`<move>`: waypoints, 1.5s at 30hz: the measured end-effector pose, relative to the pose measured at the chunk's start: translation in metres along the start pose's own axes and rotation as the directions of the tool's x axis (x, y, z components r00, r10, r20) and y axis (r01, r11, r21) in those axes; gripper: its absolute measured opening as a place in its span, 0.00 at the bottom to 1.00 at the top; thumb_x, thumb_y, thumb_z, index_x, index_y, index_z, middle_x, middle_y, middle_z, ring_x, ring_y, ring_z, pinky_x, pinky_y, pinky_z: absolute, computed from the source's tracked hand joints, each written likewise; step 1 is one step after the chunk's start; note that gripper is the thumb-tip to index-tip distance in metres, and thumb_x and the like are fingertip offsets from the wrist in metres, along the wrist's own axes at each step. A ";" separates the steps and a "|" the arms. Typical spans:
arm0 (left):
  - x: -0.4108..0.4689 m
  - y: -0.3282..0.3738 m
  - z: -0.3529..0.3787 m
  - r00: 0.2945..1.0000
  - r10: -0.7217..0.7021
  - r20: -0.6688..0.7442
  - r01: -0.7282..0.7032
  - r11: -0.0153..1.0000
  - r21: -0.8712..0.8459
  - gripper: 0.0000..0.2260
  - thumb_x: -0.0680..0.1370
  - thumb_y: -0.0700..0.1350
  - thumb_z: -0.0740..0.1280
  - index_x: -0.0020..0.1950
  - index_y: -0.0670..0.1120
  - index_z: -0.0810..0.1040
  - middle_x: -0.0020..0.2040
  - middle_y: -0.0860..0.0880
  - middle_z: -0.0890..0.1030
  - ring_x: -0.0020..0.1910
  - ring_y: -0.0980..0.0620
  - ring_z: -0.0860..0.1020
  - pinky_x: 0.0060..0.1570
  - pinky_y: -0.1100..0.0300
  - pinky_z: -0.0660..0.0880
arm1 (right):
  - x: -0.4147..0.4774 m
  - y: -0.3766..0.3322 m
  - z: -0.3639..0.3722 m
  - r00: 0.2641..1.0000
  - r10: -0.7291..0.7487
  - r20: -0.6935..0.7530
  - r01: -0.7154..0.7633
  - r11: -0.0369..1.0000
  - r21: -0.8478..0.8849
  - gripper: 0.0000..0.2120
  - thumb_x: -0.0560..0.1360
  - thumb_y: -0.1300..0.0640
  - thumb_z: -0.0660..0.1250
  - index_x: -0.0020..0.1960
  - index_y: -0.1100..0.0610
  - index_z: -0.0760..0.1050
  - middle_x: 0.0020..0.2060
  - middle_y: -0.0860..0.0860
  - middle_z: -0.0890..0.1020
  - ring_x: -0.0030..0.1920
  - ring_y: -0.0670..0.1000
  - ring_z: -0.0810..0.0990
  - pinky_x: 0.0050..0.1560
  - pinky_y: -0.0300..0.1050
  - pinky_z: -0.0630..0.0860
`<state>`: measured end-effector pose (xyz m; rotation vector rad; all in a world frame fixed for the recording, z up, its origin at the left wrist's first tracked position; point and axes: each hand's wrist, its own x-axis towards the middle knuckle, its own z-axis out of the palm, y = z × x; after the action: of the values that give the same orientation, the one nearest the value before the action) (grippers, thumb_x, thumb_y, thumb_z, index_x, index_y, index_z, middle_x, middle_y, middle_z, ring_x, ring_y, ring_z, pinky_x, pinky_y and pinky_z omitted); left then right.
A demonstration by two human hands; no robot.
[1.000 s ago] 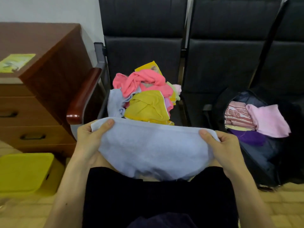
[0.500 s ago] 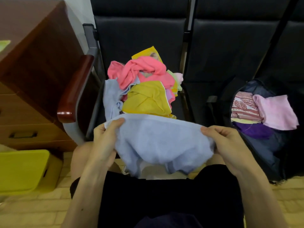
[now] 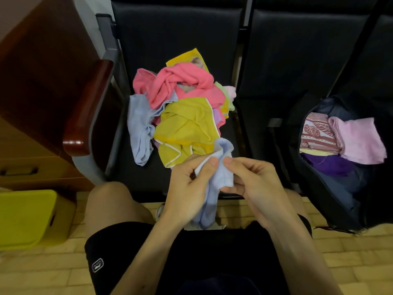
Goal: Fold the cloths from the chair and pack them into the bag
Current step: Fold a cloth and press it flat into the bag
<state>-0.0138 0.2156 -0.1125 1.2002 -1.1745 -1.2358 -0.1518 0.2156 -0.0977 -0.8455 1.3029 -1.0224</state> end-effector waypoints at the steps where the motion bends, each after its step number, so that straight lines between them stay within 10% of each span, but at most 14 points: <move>1: 0.000 -0.001 0.000 1.000 0.004 0.008 -0.004 1.000 0.003 0.08 0.80 0.42 0.66 0.51 0.50 0.84 0.46 0.46 0.85 0.47 0.59 0.82 0.50 0.65 0.76 | 0.000 0.000 0.001 1.000 -0.008 -0.006 0.008 1.000 -0.009 0.09 0.79 0.60 0.67 0.45 0.62 0.83 0.40 0.56 0.87 0.44 0.52 0.86 0.41 0.42 0.82; 10: 0.002 -0.018 -0.009 0.980 0.071 0.184 -0.101 0.983 0.157 0.24 0.69 0.47 0.79 0.63 0.46 0.81 0.49 0.47 0.79 0.49 0.59 0.78 0.49 0.67 0.74 | 0.000 -0.002 0.005 1.000 -0.009 -0.017 0.008 0.998 -0.069 0.10 0.77 0.57 0.69 0.47 0.64 0.84 0.42 0.60 0.86 0.47 0.58 0.86 0.52 0.52 0.82; 17: 0.010 -0.027 -0.019 0.977 0.171 0.128 -0.196 0.957 0.215 0.12 0.79 0.53 0.63 0.62 0.60 0.79 0.48 0.55 0.79 0.49 0.56 0.79 0.49 0.62 0.75 | -0.002 -0.002 0.003 0.991 0.013 0.135 -0.001 0.996 -0.088 0.09 0.79 0.60 0.66 0.54 0.59 0.83 0.46 0.53 0.87 0.51 0.47 0.85 0.51 0.44 0.83; 25: 0.035 0.008 -0.035 0.928 0.103 0.357 -0.181 0.965 0.192 0.17 0.82 0.48 0.58 0.40 0.61 0.81 0.33 0.63 0.76 0.36 0.65 0.72 0.40 0.71 0.66 | 0.030 0.029 -0.028 0.996 0.015 -0.084 -0.023 0.994 -0.103 0.15 0.73 0.62 0.75 0.57 0.59 0.78 0.47 0.50 0.85 0.50 0.50 0.84 0.45 0.41 0.79; 28: 0.045 0.028 -0.042 0.857 0.074 0.510 -0.186 0.967 0.172 0.17 0.83 0.47 0.57 0.42 0.57 0.83 0.35 0.61 0.77 0.37 0.65 0.72 0.41 0.70 0.67 | 0.039 0.021 -0.036 0.995 -0.031 0.098 0.049 0.982 -0.183 0.27 0.72 0.62 0.75 0.67 0.49 0.71 0.54 0.43 0.83 0.54 0.39 0.81 0.47 0.32 0.77; 31: 0.056 0.043 -0.054 0.804 0.090 0.588 -0.255 0.945 0.204 0.16 0.83 0.49 0.58 0.53 0.43 0.83 0.43 0.44 0.81 0.45 0.55 0.77 0.47 0.62 0.72 | 0.040 -0.002 -0.038 0.944 -0.047 0.326 0.154 0.938 -0.309 0.12 0.75 0.59 0.71 0.58 0.55 0.80 0.48 0.46 0.85 0.50 0.44 0.82 0.50 0.36 0.76; 38: 0.080 0.042 -0.097 0.881 0.108 0.460 -0.317 0.858 0.405 0.40 0.73 0.71 0.64 0.49 0.29 0.76 0.38 0.37 0.77 0.36 0.30 0.77 0.42 0.31 0.73 | 0.016 -0.069 -0.041 0.885 -0.392 0.251 0.451 0.855 -0.257 0.10 0.73 0.53 0.67 0.49 0.56 0.83 0.43 0.50 0.87 0.43 0.48 0.86 0.40 0.37 0.81; 45: 0.068 0.037 -0.086 0.920 0.207 0.332 -0.300 0.917 0.262 0.18 0.76 0.55 0.70 0.43 0.39 0.83 0.37 0.34 0.78 0.37 0.35 0.75 0.40 0.42 0.73 | 0.015 -0.060 -0.040 0.892 -0.416 0.180 0.452 0.836 -0.310 0.14 0.76 0.50 0.63 0.48 0.58 0.82 0.43 0.55 0.85 0.41 0.51 0.84 0.40 0.40 0.79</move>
<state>0.0738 0.1474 -0.0799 1.0571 -1.7462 -1.0814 -0.1983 0.1837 -0.0514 -1.5000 1.2428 -1.0945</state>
